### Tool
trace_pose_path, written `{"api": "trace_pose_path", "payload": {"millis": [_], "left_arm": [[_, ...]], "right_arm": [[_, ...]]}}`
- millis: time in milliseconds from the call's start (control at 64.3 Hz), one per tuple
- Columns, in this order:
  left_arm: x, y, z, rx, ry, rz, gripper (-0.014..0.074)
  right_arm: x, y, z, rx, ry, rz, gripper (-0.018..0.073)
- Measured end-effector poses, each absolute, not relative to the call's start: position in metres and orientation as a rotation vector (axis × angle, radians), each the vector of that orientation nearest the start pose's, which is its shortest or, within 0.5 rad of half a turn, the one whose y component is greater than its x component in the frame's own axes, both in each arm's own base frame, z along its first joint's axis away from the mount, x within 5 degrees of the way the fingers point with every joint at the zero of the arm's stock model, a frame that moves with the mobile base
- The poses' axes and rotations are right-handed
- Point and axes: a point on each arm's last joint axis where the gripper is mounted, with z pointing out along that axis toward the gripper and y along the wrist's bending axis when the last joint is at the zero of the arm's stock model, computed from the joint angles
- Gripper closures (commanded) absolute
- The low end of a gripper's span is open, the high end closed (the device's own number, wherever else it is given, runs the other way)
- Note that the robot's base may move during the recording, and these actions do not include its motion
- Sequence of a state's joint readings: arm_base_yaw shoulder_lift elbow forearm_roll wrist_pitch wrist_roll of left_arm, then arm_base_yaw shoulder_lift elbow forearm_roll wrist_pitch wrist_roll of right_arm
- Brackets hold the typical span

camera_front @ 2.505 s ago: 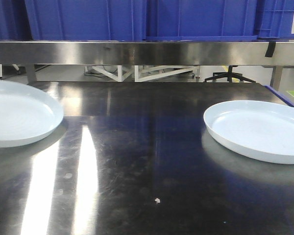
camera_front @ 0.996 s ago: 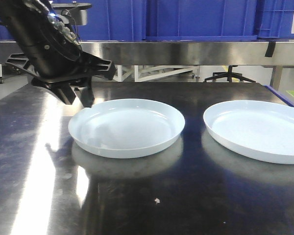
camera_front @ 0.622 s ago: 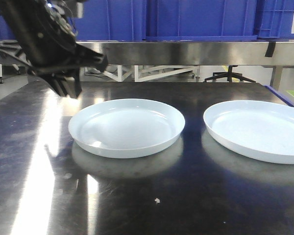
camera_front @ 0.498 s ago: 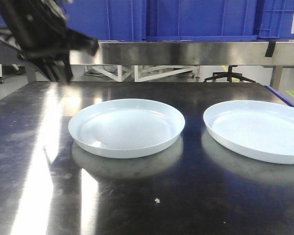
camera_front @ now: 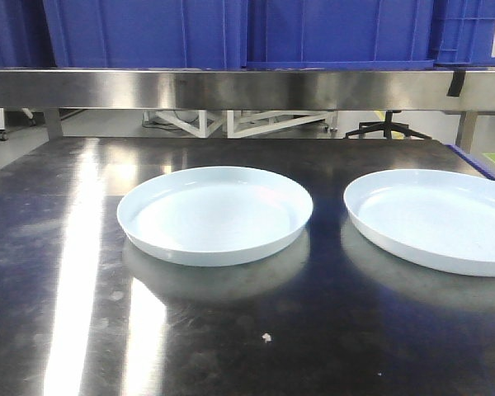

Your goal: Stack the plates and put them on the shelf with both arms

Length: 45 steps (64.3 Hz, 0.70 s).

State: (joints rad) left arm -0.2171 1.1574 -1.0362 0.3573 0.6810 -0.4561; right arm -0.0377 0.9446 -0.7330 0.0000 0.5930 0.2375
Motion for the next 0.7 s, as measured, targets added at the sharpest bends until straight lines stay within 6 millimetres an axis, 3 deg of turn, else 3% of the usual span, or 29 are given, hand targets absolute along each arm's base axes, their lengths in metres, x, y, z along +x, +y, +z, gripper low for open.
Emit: {"api": "trace_pose_path", "payload": {"millis": [156,358,529,700], "left_arm": [[0.195,-0.014,0.332,-0.113,2.208,0.048,0.0498],[0.143,-0.005,0.289,-0.114,2.226,0.042,0.0498],[0.111,-0.002,0.265,-0.145,2.220,-0.001,0.0498],[0.095,0.000,0.255,-0.157,2.197,-0.018,0.0498]], "right_arm": [[0.186,-0.007,0.305,0.314,2.269,0.104,0.0020],[0.186,-0.007,0.305,0.314,2.269,0.104,0.0020],[0.186,-0.007,0.305,0.314,2.269,0.104,0.0020],[0.186,-0.007,0.305,0.314,2.269,0.104,0.0020]]}}
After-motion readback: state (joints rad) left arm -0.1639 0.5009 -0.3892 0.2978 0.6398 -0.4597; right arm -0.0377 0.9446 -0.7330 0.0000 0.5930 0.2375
